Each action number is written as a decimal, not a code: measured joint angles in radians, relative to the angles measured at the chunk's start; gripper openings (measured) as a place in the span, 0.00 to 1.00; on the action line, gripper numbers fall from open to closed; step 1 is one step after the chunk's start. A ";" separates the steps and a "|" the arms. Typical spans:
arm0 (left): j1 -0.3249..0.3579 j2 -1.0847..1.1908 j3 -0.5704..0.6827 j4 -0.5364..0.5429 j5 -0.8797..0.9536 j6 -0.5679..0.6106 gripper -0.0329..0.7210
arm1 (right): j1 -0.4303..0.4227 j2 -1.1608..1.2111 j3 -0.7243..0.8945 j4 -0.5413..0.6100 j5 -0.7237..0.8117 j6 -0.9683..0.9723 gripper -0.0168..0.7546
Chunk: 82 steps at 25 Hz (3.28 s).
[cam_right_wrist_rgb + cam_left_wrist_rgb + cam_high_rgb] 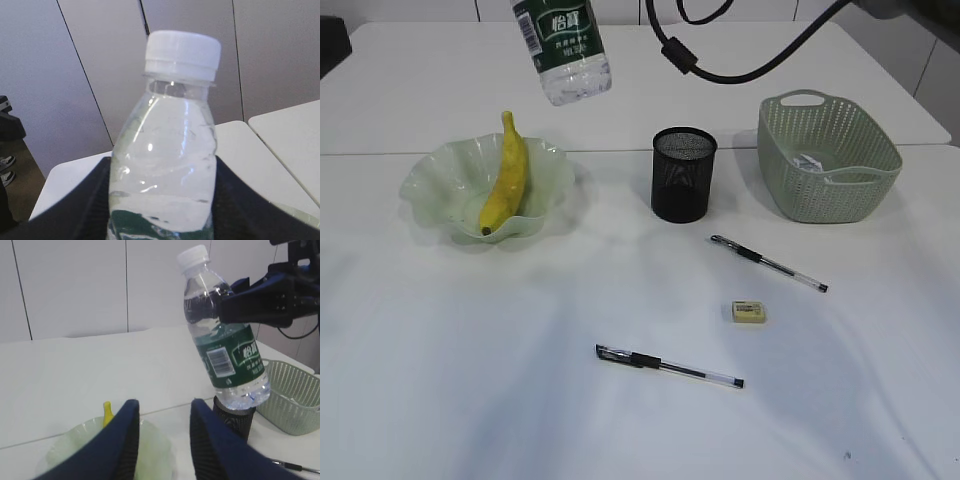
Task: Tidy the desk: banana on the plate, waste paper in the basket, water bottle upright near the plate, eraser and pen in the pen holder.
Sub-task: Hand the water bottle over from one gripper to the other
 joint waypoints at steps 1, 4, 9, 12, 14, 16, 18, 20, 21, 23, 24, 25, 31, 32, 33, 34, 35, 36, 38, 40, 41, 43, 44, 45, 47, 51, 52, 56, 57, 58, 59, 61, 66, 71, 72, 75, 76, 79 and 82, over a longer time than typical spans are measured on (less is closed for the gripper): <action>0.000 0.000 0.013 0.002 -0.004 0.000 0.36 | 0.000 0.000 0.000 0.002 0.000 -0.002 0.51; 0.000 0.000 0.061 0.019 -0.016 -0.021 0.36 | 0.000 0.000 0.000 0.023 0.000 -0.004 0.51; 0.000 0.000 0.126 0.031 -0.076 -0.079 0.36 | 0.000 0.000 0.000 0.034 -0.002 -0.010 0.51; 0.000 0.000 0.126 0.031 -0.077 -0.083 0.36 | 0.000 0.000 0.000 0.034 -0.002 -0.010 0.51; 0.000 0.000 0.126 0.031 -0.077 -0.085 0.36 | 0.000 0.000 0.000 0.034 -0.002 -0.013 0.51; 0.000 0.000 0.128 0.031 -0.077 -0.085 0.36 | 0.000 0.000 0.000 0.034 -0.002 -0.013 0.51; 0.000 0.000 0.128 0.031 -0.077 -0.085 0.36 | 0.000 0.000 0.000 0.034 -0.004 -0.013 0.51; 0.000 0.000 0.128 0.029 -0.077 -0.085 0.36 | 0.000 0.000 0.000 0.034 -0.004 -0.011 0.51; 0.000 0.000 0.128 0.020 -0.077 -0.085 0.36 | 0.000 0.000 0.000 0.034 -0.004 -0.009 0.51; 0.000 0.000 0.128 -0.009 -0.077 -0.085 0.36 | 0.000 0.000 0.000 0.036 -0.004 0.005 0.51; 0.000 0.000 0.128 -0.027 -0.077 -0.085 0.36 | 0.000 0.000 0.000 0.036 -0.005 0.018 0.51; 0.000 0.000 0.128 -0.044 -0.077 -0.085 0.36 | 0.000 0.000 0.000 0.036 -0.005 0.032 0.51; 0.000 0.000 0.128 -0.065 -0.075 -0.085 0.36 | 0.000 0.000 0.000 0.041 -0.005 0.068 0.51; 0.000 0.000 0.128 -0.065 -0.075 -0.085 0.36 | 0.000 0.000 0.000 0.042 -0.005 0.070 0.51; 0.000 0.000 0.128 -0.065 -0.075 -0.085 0.36 | 0.000 0.000 0.000 0.043 -0.005 0.070 0.51; 0.000 0.000 0.128 -0.065 -0.073 -0.085 0.36 | 0.000 0.000 0.000 0.046 -0.005 0.070 0.51; 0.000 0.000 0.128 -0.067 -0.071 -0.085 0.36 | 0.000 0.000 0.000 0.047 -0.005 0.070 0.51; 0.000 0.000 0.128 -0.067 -0.068 -0.085 0.36 | 0.000 0.000 0.000 0.050 -0.005 0.070 0.51; 0.000 0.000 0.128 -0.067 -0.056 -0.085 0.36 | 0.000 0.000 0.000 0.050 -0.005 0.070 0.51; 0.000 0.000 0.128 -0.067 -0.045 -0.085 0.36 | 0.000 0.000 0.000 0.050 -0.005 0.070 0.51; 0.000 0.000 0.128 -0.067 -0.045 -0.085 0.36 | 0.000 0.000 0.000 0.050 -0.005 0.070 0.51; 0.000 0.000 0.128 -0.067 -0.045 -0.085 0.36 | 0.000 0.000 0.000 0.050 -0.005 0.070 0.51; 0.000 0.000 0.128 -0.067 -0.043 -0.085 0.36 | 0.000 0.000 0.000 0.050 -0.005 0.072 0.51; 0.000 0.000 0.128 -0.067 -0.043 -0.085 0.36 | 0.000 0.000 0.000 0.050 -0.005 0.075 0.51; 0.000 0.000 0.128 -0.067 -0.043 -0.085 0.36 | 0.000 0.000 0.000 0.050 -0.005 0.085 0.51; 0.000 0.015 0.128 -0.067 -0.041 -0.085 0.38 | 0.000 0.000 0.000 0.050 -0.005 0.111 0.51; 0.000 0.027 0.128 -0.067 -0.036 -0.085 0.38 | 0.000 0.000 0.000 0.050 -0.005 0.114 0.51; 0.000 0.075 0.128 -0.046 0.005 -0.085 0.39 | 0.002 0.000 0.000 0.050 -0.005 0.120 0.51; 0.000 0.085 0.128 -0.032 0.006 -0.085 0.39 | 0.002 0.000 0.000 0.050 -0.005 0.120 0.51; 0.000 0.093 0.128 -0.011 0.006 -0.085 0.39 | 0.002 0.000 0.000 0.050 -0.005 0.120 0.51; 0.000 0.099 0.128 0.010 0.007 -0.085 0.39 | 0.002 0.000 0.000 0.050 -0.006 0.122 0.51; 0.000 0.109 0.128 0.054 0.007 -0.085 0.39 | 0.002 0.000 0.000 0.050 -0.006 0.122 0.51; 0.000 0.132 0.128 0.140 -0.014 -0.085 0.47 | 0.002 0.000 0.000 0.050 -0.006 0.122 0.51; 0.000 0.162 0.128 0.144 -0.082 -0.085 0.68 | 0.002 0.000 0.000 0.050 -0.006 0.124 0.51; 0.000 0.171 0.126 0.133 -0.095 -0.085 0.71 | 0.002 0.000 0.000 0.050 -0.006 0.124 0.51; 0.000 0.198 0.126 0.095 -0.143 -0.085 0.79 | 0.002 0.000 0.000 0.050 -0.006 0.124 0.51; 0.000 0.203 0.126 0.081 -0.151 -0.085 0.81 | 0.002 0.000 0.000 0.050 -0.006 0.124 0.51; 0.000 0.215 0.108 0.043 -0.157 -0.085 0.82 | 0.002 0.000 0.000 0.050 -0.006 0.124 0.51; 0.000 0.215 0.077 0.015 -0.157 -0.085 0.82 | 0.002 0.000 0.000 0.050 -0.006 0.124 0.51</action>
